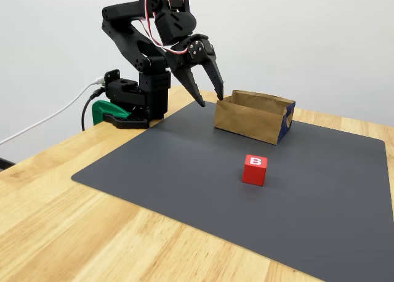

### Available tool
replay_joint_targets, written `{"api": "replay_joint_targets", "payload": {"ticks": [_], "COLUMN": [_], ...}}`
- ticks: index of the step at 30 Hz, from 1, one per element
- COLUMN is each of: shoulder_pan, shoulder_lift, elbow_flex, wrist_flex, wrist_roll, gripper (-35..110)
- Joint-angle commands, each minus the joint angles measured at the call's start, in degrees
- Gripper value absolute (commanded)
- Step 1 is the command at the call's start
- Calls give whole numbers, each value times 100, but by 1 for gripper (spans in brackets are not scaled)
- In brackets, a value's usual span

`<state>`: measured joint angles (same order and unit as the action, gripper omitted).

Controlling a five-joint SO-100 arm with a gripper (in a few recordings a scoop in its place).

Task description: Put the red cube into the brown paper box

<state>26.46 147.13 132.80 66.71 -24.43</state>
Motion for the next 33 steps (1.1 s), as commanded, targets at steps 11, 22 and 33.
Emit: {"api": "replay_joint_targets", "payload": {"ticks": [11,22,33], "shoulder_pan": [606,439,18], "shoulder_lift": [-2452,-5089,-6768], "elbow_flex": [-993,-3586,-5256], "wrist_flex": [-1020,-589,202], "wrist_roll": [-677,-114,290], "gripper": [23,28,38]}}
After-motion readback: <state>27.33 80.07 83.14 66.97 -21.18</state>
